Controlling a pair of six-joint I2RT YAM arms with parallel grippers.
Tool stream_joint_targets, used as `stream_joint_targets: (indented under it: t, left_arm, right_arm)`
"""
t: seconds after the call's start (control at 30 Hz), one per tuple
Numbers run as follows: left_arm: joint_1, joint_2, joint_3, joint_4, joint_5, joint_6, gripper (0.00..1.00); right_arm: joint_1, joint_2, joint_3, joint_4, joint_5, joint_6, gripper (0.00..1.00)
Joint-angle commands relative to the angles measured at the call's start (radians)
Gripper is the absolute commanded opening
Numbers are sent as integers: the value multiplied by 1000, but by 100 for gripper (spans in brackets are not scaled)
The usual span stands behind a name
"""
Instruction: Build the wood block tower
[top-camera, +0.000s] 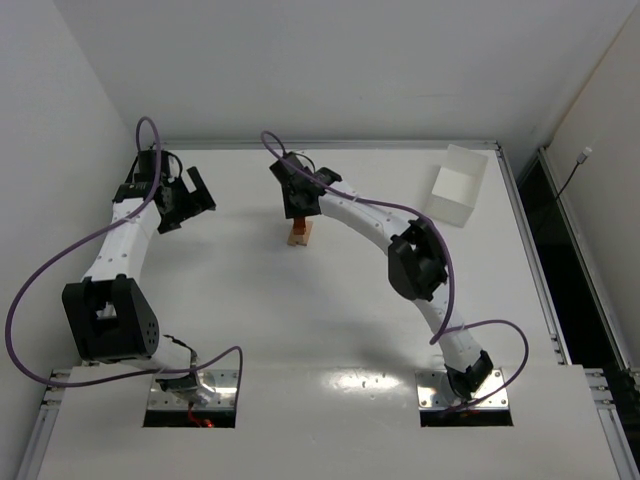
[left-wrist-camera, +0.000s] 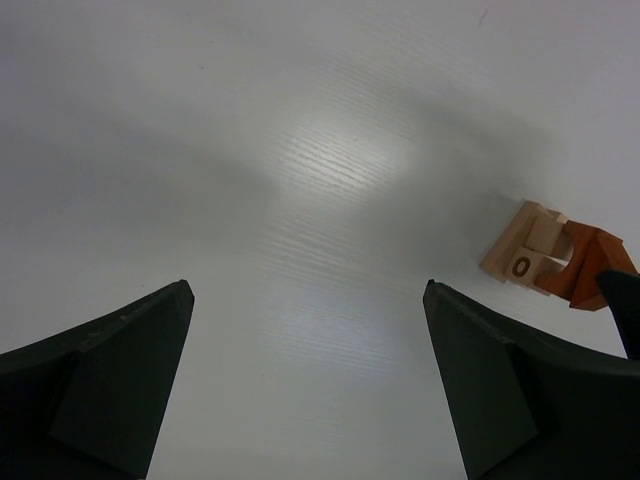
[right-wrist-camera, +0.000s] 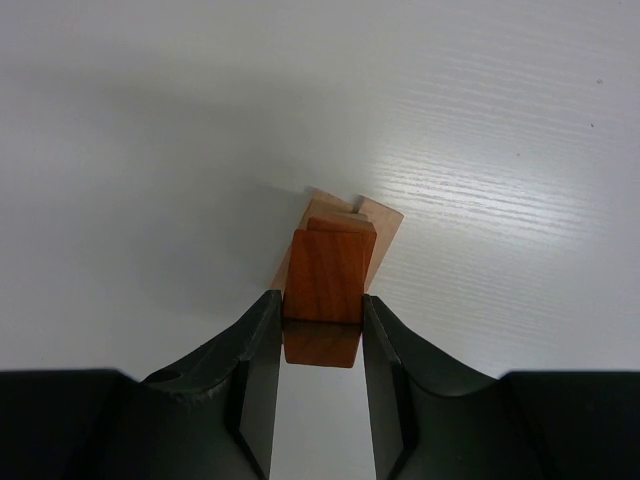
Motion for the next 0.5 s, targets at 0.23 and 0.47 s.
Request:
stream_joint_targets:
  t: [0.23,0.47]
  left_arm:
    - [-7,-3,14,25,22,-11,100]
    - [-7,6,14,25,31,-11,100]
  right_arm:
    - [-15,0,22,30,-2,-13,37]
    - [-15,0,13,39,-29,-13,73]
